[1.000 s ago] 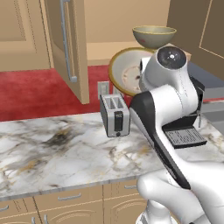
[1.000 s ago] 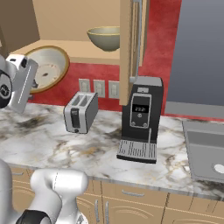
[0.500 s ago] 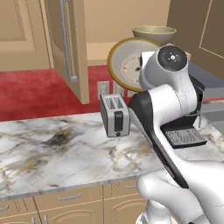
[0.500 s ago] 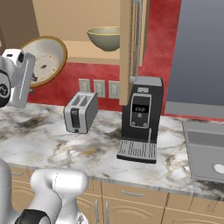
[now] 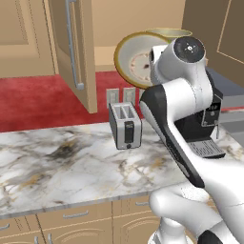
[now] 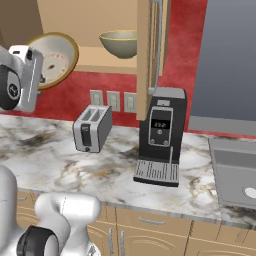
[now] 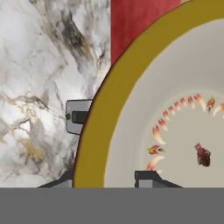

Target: Open the cabinet. Pick the bowls from the counter and place them in the cabinet. Then close the cabinet.

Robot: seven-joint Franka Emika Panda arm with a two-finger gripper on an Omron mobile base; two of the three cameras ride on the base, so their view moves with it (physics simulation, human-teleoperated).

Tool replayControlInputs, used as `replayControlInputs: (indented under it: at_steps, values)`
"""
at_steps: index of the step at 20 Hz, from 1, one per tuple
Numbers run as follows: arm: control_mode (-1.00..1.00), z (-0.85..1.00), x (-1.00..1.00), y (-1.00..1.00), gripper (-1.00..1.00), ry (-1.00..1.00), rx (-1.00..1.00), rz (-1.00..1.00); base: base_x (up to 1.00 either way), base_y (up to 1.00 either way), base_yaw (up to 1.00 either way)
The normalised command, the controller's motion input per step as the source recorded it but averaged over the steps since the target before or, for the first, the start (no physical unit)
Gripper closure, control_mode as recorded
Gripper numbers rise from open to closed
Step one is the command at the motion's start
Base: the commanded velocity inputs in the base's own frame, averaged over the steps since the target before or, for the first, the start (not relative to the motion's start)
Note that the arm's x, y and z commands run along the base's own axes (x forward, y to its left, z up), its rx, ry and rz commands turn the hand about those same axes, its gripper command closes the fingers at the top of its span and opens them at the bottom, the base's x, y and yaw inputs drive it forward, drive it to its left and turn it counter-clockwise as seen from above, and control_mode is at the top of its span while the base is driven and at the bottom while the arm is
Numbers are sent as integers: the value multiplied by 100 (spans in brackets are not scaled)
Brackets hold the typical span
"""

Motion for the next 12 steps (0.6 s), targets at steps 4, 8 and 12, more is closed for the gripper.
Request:
replayControlInputs:
  at_steps: [4,8,12]
  values:
    - [-100,6,40,0,100,0,0,8,0,0,0]
    - [-100,5,39,0,100,0,0,10,0,0,0]
    - [-100,10,29,0,100,0,0,9,0,0,0]
